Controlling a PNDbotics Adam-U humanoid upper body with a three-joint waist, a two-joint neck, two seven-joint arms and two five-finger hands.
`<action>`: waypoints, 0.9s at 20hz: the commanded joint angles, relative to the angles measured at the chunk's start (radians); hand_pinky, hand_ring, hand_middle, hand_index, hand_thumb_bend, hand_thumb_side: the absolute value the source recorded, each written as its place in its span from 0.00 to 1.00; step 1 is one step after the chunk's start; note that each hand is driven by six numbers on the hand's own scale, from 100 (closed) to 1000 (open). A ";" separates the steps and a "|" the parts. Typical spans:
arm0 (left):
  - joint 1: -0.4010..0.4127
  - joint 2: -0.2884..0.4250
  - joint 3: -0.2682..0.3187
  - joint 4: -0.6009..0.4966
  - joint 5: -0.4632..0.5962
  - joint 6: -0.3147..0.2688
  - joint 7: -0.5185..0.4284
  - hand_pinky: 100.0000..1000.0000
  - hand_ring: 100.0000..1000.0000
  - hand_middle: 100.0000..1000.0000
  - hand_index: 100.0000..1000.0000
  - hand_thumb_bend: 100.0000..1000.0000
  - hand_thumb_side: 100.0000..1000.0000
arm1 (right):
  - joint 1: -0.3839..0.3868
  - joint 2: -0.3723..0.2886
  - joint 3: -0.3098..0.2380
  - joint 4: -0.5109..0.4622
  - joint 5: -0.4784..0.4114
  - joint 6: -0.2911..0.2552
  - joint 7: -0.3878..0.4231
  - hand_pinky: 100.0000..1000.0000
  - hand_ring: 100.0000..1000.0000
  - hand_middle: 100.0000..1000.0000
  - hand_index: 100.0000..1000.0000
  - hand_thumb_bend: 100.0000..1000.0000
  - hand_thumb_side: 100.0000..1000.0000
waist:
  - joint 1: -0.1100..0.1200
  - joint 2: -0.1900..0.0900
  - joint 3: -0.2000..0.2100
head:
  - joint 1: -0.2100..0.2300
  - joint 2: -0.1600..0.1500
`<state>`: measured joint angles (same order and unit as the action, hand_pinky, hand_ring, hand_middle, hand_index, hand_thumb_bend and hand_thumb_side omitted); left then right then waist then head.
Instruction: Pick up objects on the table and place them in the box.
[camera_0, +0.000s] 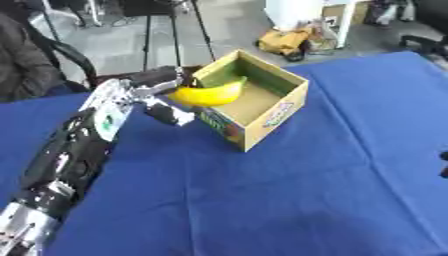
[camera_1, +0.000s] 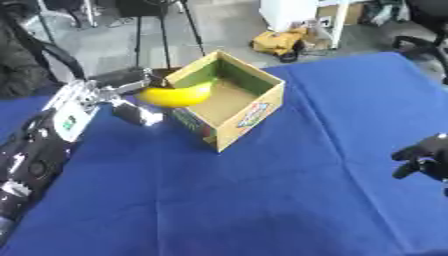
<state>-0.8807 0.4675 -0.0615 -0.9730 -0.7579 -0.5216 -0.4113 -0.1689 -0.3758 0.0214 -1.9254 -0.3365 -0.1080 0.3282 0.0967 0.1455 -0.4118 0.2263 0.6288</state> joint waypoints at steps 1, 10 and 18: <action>-0.034 0.059 0.030 0.015 -0.002 0.009 0.032 0.46 0.45 0.44 0.71 0.00 0.32 | -0.017 -0.026 0.005 -0.013 0.003 0.001 0.012 0.48 0.62 0.50 0.61 0.00 0.58 | 0.004 -0.008 -0.025 | 0.007 -0.023; -0.043 0.106 0.075 0.098 -0.033 0.021 0.162 0.49 0.48 0.48 0.75 0.04 0.42 | -0.048 -0.014 0.010 -0.006 0.034 0.012 0.023 0.48 0.62 0.50 0.61 0.00 0.63 | 0.079 0.030 -0.117 | 0.036 -0.069; -0.034 0.112 0.087 0.116 -0.088 -0.004 0.270 0.56 0.58 0.57 0.80 0.40 0.78 | -0.065 -0.005 0.010 0.003 0.068 0.018 0.024 0.48 0.62 0.50 0.61 0.00 0.66 | 0.125 0.058 -0.115 | 0.030 -0.073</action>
<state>-0.8991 0.5373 0.0109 -0.8489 -0.8343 -0.5226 -0.1598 -0.2210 -0.3718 0.0319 -1.9160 -0.2790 -0.0916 0.3527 0.2334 0.2177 -0.5270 0.2552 0.5690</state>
